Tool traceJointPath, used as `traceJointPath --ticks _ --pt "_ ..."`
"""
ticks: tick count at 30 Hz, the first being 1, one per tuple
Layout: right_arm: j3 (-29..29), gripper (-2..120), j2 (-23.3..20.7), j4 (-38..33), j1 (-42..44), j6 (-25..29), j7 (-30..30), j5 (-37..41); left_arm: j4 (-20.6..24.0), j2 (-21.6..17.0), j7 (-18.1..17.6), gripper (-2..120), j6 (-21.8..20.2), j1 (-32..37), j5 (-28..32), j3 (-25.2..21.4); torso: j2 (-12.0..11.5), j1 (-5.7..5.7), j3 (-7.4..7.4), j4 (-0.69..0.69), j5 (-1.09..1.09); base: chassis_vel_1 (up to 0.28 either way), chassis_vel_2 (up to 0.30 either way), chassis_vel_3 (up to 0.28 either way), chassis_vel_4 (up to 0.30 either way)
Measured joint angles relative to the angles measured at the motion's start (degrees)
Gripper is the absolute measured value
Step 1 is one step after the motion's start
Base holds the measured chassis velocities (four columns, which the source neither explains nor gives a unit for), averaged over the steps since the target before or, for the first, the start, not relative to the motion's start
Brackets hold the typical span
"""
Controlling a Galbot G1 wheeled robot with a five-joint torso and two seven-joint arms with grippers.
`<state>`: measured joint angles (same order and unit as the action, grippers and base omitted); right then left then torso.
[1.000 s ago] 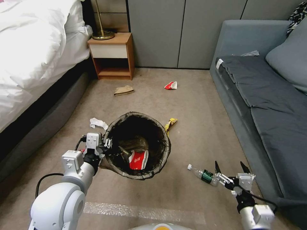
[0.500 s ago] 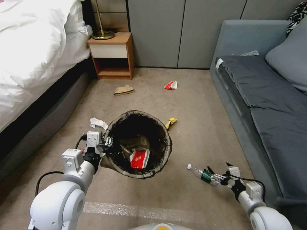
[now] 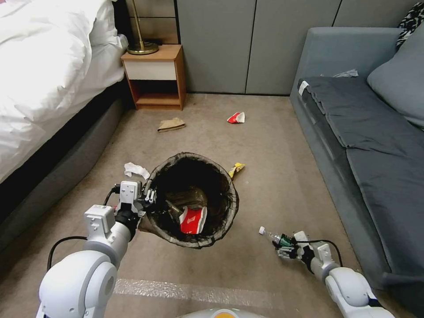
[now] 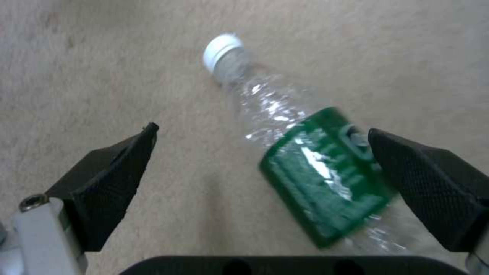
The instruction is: Pick up the trash bin, then pick up the garbage from the floor and place it into the trash bin.
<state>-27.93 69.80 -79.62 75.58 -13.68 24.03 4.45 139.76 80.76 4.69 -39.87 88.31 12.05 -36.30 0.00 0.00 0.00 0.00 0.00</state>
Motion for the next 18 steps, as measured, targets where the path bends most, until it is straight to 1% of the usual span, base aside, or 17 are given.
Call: traceJointPath --ticks 8,18 --pt "0.50 100 0.95 5.43 -3.37 -0.32 4.62 -2.21 -0.23 0.09 0.00 3 -0.28 -0.18 -0.14 0.22 0.00 0.00 0.00 -0.01 -0.01 0.000 0.000 0.000 0.000" --pt "1.35 100 1.34 9.72 -5.99 -0.09 5.22 -2.25 -0.49 0.07 0.00 3 -0.67 -0.42 -0.22 0.30 0.00 0.00 0.00 -0.01 -0.01 0.000 0.000 0.000 0.000"
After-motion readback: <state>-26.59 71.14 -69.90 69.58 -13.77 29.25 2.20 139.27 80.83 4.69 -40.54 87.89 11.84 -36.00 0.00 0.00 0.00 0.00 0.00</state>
